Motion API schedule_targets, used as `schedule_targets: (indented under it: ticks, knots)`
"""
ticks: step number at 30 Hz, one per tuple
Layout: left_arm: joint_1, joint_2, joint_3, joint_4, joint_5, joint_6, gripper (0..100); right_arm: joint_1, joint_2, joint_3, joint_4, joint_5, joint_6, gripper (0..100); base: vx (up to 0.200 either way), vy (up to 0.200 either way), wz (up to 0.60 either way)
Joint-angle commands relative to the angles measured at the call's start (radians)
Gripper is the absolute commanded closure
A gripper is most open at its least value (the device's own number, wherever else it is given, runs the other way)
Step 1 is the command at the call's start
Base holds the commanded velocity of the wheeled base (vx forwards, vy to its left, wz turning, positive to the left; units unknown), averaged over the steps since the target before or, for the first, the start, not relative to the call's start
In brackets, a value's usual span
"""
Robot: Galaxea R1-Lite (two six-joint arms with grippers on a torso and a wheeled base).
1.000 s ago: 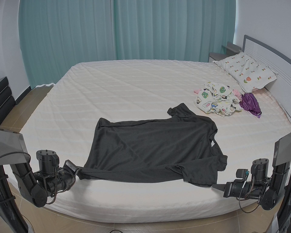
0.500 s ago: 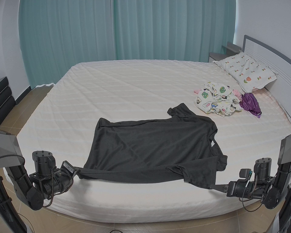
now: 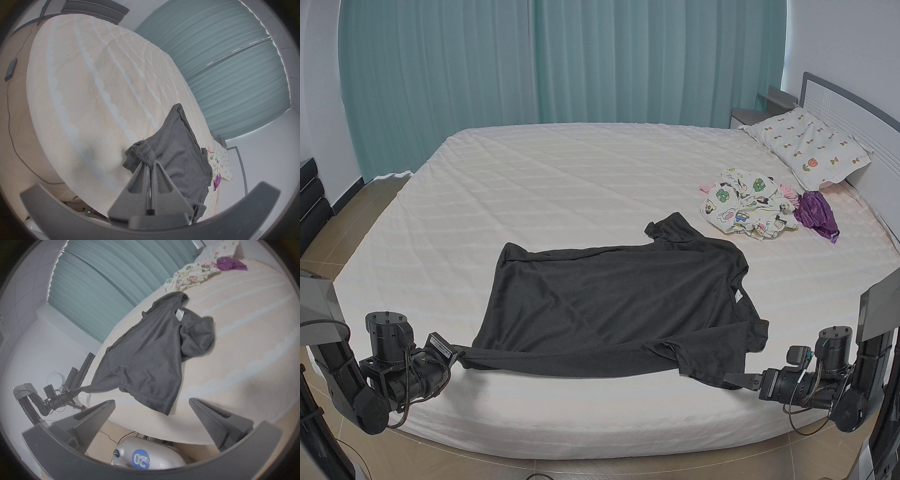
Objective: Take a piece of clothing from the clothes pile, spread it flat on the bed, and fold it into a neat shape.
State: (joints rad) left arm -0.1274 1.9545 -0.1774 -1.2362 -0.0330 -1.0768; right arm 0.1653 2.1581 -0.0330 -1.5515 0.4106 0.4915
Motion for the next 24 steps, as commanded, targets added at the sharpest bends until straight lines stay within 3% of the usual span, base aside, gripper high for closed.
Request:
schedule_targets:
  ticks: [1,3,4,10,18,24]
  knots:
    - [0.0,0.001,-0.002,0.0,-0.001,-0.002,100,0.043,0.1,-0.042,-0.012,-0.015,0.027,0,0.0,0.0,0.0]
    - [0.0,0.001,-0.002,0.0,-0.001,-0.002,100,0.046,0.112,-0.065,-0.012,-0.035,0.032,0,0.0,0.0,0.0]
    - [0.0,0.001,-0.002,0.0,0.001,-0.002,100,0.049,0.115,-0.074,-0.012,-0.047,0.035,100,0.0,0.0,0.0]
    - [0.0,0.0,0.0,0.0,0.001,-0.002,100,0.039,0.054,-0.054,-0.012,-0.055,0.09,100,0.0,0.0,0.0]
    - [0.0,-0.02,0.021,0.0,0.001,0.005,100,0.005,0.005,0.033,0.001,-0.052,0.081,100,0.0,0.0,0.0]
    - [0.0,-0.083,0.036,0.001,0.001,0.046,100,-0.041,-0.188,0.033,0.206,-0.053,0.056,100,0.0,0.0,0.0]
